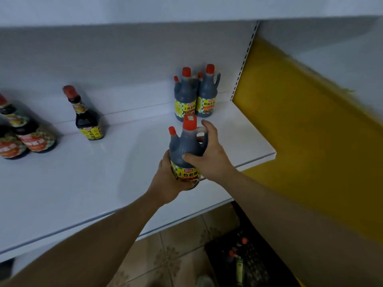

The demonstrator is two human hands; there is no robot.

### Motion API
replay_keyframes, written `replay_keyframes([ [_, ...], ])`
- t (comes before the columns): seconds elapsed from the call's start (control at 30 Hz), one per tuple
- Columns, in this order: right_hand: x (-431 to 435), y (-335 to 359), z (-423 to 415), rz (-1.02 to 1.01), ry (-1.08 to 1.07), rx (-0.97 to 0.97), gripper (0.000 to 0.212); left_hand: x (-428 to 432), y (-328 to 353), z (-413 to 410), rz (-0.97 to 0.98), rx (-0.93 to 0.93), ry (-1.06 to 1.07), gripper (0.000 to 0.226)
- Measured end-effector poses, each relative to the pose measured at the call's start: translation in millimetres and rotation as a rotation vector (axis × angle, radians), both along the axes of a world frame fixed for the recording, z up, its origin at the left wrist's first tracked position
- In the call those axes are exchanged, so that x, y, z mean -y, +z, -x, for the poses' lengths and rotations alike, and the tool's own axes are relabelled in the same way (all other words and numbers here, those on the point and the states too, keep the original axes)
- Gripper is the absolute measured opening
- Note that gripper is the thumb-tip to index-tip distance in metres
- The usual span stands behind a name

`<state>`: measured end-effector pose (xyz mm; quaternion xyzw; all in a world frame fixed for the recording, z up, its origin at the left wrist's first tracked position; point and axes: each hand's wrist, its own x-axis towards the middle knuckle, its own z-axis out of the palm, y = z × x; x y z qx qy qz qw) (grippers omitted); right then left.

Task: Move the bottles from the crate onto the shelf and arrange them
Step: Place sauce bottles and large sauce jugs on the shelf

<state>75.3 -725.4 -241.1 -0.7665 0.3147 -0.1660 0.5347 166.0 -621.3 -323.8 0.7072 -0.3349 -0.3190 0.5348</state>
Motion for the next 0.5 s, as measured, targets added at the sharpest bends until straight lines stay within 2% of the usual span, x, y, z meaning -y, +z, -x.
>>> replay_keyframes([
  [0.17, 35.0, -33.6, -11.1, 0.025, 0.030, 0.017, 0.090, 31.4, -28.0, -8.3, -0.037, 0.031, 0.054, 0.095],
  [0.5, 99.5, -67.8, -39.4, 0.086, 0.098, 0.140, 0.094, 93.4, -61.4, -30.1, 0.066, 0.109, 0.157, 0.087],
])
